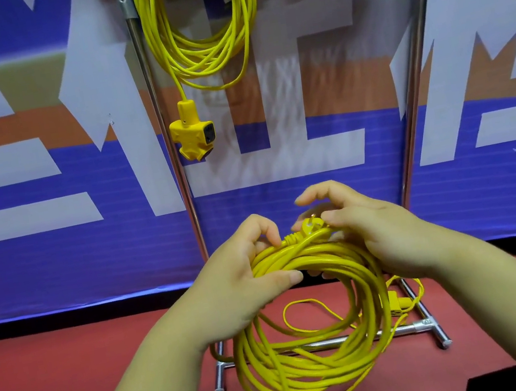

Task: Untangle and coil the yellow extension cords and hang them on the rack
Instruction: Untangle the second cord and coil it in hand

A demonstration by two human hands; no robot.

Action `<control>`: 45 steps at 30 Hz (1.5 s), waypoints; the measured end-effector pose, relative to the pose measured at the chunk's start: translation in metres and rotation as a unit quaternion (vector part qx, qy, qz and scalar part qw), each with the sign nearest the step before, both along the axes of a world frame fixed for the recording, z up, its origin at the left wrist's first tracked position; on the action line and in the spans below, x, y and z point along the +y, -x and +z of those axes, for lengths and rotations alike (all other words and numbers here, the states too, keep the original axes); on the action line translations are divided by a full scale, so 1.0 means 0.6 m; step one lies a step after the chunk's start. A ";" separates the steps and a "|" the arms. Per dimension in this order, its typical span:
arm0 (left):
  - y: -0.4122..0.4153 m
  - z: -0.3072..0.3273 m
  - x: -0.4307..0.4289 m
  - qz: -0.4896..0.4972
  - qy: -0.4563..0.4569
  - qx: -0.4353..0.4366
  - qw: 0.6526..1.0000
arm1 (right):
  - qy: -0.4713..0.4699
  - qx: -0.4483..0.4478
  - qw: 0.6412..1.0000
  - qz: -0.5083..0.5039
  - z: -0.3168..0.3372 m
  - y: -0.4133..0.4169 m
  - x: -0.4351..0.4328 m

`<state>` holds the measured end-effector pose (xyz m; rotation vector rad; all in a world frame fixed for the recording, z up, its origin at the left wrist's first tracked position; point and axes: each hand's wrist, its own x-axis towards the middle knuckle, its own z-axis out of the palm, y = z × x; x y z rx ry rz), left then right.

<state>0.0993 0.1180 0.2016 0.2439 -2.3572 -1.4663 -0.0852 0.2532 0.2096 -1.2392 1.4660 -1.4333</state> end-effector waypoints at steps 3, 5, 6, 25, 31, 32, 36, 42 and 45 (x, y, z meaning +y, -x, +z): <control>0.000 -0.002 -0.003 0.005 0.010 -0.006 1.000 | 0.009 0.036 0.999 0.039 0.006 -0.006 0.004; 0.000 -0.003 -0.005 0.005 0.007 -0.012 1.000 | 0.007 0.089 0.995 0.053 0.010 -0.007 0.009; 0.001 -0.004 -0.005 0.002 0.003 -0.013 1.000 | 0.002 0.109 0.992 0.061 0.010 -0.006 0.012; -0.002 0.000 -0.013 -0.033 -0.009 -0.047 0.998 | -0.065 0.082 0.987 0.121 0.009 -0.013 0.020; -0.007 0.008 -0.021 -0.069 -0.072 -0.055 0.993 | -0.040 0.039 0.983 0.176 0.017 -0.015 0.028; -0.008 0.008 -0.021 -0.070 -0.075 -0.058 0.993 | -0.045 0.016 0.980 0.191 0.016 -0.015 0.027; -0.007 0.002 -0.023 -0.058 -0.079 -0.056 0.994 | -0.059 -0.042 0.981 0.178 0.004 -0.018 0.016; -0.011 -0.005 -0.029 -0.021 -0.055 -0.057 0.997 | -0.012 -0.005 0.994 0.104 -0.003 -0.019 0.004; -0.009 -0.011 -0.031 0.020 0.023 -0.066 0.997 | 0.024 -0.042 0.997 0.054 0.003 -0.012 0.004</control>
